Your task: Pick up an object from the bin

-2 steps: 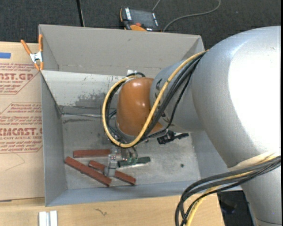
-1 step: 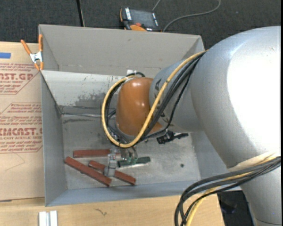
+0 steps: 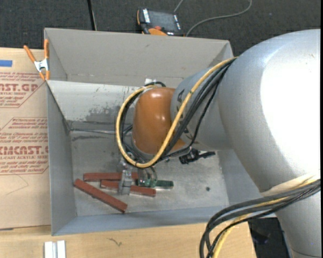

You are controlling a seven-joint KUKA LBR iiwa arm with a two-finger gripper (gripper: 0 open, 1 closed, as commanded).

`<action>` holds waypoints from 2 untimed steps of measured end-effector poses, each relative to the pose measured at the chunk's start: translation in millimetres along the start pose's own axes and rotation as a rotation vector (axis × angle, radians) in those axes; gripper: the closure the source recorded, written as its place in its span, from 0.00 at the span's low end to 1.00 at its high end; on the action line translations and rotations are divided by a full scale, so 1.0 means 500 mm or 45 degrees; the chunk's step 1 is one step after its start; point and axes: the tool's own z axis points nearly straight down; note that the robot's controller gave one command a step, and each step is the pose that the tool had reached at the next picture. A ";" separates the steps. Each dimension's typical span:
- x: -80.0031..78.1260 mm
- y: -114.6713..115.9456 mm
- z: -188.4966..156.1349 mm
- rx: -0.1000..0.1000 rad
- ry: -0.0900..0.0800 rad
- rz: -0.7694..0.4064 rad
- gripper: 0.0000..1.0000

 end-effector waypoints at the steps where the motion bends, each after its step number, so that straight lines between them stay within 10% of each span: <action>1: 0.000 0.002 -0.060 -0.001 -0.011 -0.001 1.00; 2: -0.002 0.003 -0.156 -0.001 -0.013 -0.002 1.00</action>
Offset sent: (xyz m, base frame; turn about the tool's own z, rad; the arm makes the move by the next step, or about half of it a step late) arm -0.0001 -0.0001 0.0288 0.0000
